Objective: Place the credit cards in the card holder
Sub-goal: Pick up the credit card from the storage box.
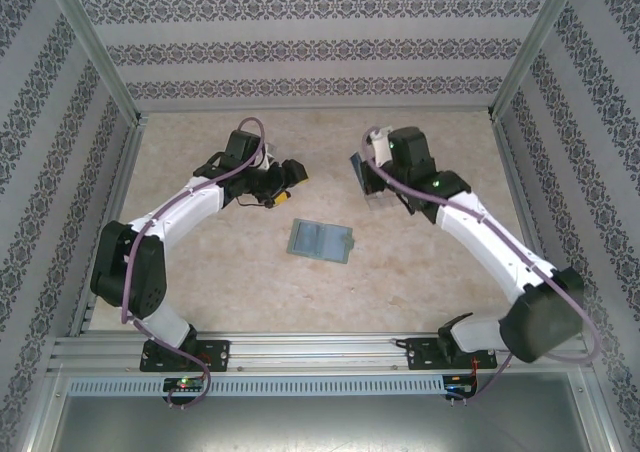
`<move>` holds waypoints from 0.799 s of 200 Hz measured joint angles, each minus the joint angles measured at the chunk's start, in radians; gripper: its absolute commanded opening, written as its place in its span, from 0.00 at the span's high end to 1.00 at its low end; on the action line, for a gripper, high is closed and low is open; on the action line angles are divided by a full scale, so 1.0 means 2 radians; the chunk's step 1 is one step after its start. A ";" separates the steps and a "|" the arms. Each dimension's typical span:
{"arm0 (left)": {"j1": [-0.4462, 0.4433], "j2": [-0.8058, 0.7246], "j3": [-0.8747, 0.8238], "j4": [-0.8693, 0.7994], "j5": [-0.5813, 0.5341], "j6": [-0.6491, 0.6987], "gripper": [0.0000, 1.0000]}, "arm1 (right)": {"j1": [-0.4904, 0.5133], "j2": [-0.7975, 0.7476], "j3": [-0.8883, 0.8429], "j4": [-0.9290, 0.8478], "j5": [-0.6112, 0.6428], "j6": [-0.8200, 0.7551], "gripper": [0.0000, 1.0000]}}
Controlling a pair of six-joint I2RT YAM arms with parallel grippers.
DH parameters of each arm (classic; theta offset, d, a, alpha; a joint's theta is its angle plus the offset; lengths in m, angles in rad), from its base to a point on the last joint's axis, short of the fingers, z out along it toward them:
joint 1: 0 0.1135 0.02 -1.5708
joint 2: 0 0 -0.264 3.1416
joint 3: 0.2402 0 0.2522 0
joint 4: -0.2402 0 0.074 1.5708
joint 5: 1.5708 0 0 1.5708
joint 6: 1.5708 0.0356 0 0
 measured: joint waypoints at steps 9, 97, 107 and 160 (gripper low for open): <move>0.000 0.000 0.003 -0.002 0.000 -0.016 0.18 | 0.021 -0.017 -0.027 0.017 0.002 -0.020 1.00; -0.019 0.002 0.028 -0.021 0.029 -0.110 0.28 | 0.174 -0.016 -0.120 0.121 0.109 -0.191 1.00; -0.024 0.004 0.029 -0.024 0.032 -0.112 0.30 | 0.183 -0.006 -0.119 0.128 0.126 -0.197 1.00; -0.030 0.008 0.029 -0.042 0.034 -0.126 0.41 | 0.209 0.036 -0.097 0.155 0.196 -0.211 1.00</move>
